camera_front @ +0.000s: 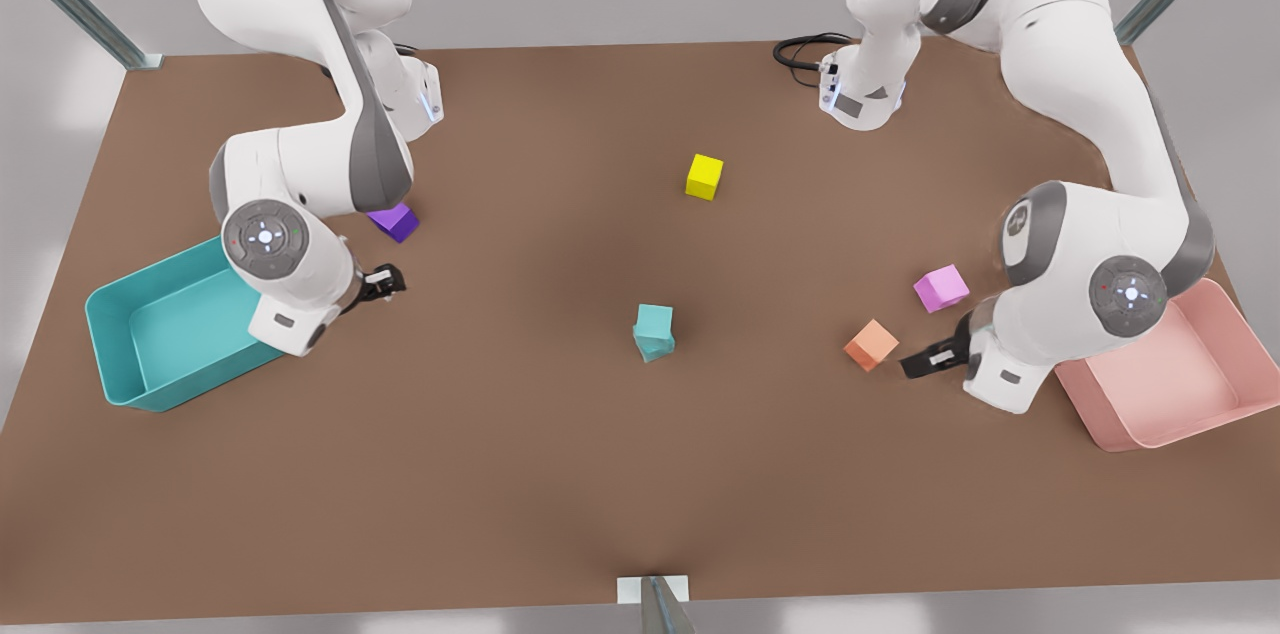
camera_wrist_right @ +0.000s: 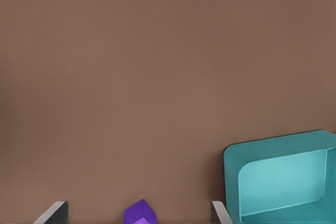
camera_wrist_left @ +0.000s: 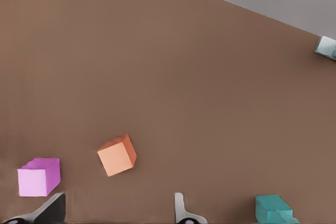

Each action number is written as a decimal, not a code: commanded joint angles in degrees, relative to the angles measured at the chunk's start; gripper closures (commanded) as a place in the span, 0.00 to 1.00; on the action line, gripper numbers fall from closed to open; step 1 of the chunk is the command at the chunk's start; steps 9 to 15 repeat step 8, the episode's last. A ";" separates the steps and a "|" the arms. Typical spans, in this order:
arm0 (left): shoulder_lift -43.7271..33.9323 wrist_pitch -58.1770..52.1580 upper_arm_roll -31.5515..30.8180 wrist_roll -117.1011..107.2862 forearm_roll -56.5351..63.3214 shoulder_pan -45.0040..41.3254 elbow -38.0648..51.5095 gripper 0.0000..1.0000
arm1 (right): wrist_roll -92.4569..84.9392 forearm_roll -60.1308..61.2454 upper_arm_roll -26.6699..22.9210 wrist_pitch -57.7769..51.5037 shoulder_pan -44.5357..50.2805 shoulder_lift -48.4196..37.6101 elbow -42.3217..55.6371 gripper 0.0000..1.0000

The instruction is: Stack the two blue cubes on top of each other

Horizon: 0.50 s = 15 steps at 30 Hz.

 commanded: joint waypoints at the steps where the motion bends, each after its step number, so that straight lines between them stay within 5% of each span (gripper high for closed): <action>1: -16.68 7.85 5.02 34.18 1.15 -0.35 -23.14 0.00 | 4.08 -1.39 -0.18 -0.02 -0.03 -0.43 0.02 0.00; 3: -19.79 -8.64 6.44 34.80 -3.95 -0.70 -15.55 0.00 | 4.08 -2.09 -1.32 0.07 -0.12 -0.61 0.02 0.00; 15: -17.86 -11.82 6.62 34.80 -3.69 -2.99 -12.73 0.00 | 4.08 -2.01 -1.41 -0.02 -0.20 -0.61 -0.24 0.00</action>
